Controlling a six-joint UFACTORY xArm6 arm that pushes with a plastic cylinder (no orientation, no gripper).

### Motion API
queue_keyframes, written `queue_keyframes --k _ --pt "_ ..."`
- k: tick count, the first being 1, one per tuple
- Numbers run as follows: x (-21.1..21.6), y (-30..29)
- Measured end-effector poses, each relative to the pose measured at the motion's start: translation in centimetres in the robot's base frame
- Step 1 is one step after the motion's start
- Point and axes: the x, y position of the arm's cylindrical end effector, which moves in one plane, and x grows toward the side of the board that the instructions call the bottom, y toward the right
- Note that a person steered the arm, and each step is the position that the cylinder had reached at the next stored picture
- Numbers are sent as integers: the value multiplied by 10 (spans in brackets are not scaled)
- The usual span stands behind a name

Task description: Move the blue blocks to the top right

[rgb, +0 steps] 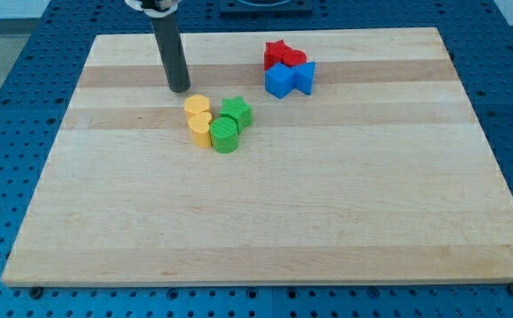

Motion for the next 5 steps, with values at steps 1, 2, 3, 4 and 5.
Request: queue_keyframes --k 1,2,3,4,5 --pt "0 0" --pt "3 13" --pt "3 44" --pt "3 83" --pt "3 118"
